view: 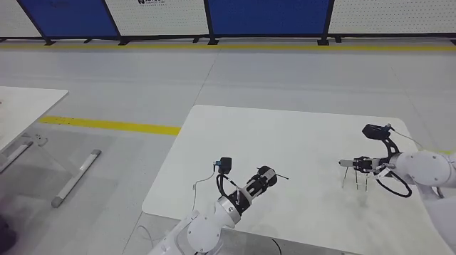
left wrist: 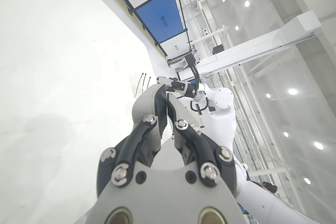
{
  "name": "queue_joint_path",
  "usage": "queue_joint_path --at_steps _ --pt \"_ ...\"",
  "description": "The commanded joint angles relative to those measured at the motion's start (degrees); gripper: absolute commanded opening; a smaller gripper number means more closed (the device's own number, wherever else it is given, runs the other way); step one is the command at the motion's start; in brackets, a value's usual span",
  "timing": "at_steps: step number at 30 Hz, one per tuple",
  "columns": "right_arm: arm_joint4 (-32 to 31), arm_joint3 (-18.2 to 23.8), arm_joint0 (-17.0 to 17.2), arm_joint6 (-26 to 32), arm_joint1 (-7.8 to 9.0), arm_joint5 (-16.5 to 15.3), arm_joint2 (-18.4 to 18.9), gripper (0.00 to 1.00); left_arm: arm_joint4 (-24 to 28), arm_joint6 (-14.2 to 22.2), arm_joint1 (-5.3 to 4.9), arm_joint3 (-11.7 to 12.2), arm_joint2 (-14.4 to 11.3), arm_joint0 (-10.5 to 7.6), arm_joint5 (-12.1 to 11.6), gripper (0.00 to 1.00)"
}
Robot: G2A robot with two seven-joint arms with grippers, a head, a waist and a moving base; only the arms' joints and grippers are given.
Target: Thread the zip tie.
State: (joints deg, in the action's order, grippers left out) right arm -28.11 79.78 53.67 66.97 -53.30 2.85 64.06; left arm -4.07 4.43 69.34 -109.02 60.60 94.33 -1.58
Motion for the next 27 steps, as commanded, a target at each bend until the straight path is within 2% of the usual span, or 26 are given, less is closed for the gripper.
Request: queue_joint_path --at_steps 1,3,6,8,21,27 --pt "0.2 0.7 0.0 0.4 0.04 0.4 0.2 1.00 0.0 0.0 0.00 0.0 0.0 0.00 0.0 0.00" --pt "-0.8 0.6 -0.3 0.6 -0.03 2.3 0.0 1.00 0.0 0.0 0.00 0.0 0.0 0.00 0.0 0.00" --pt "-0.8 0.0 -1.4 1.6 -0.40 3.4 -1.2 0.73 0.0 0.0 0.00 0.0 0.0 0.00 0.0 0.00" --pt "-1.4 -1.1 -2.4 2.1 -0.67 4.4 -2.1 0.51 0.0 0.0 0.00 0.0 0.0 0.00 0.0 0.00" --pt "0.0 -8.5 -5.8 2.0 -2.43 6.1 -6.0 0.40 0.0 0.0 0.00 0.0 0.0 0.00 0.0 0.00" --pt "-0.7 -9.4 -6.0 1.9 -2.64 7.2 -6.4 0.39 0.0 0.0 0.00 0.0 0.0 0.00 0.0 0.00"
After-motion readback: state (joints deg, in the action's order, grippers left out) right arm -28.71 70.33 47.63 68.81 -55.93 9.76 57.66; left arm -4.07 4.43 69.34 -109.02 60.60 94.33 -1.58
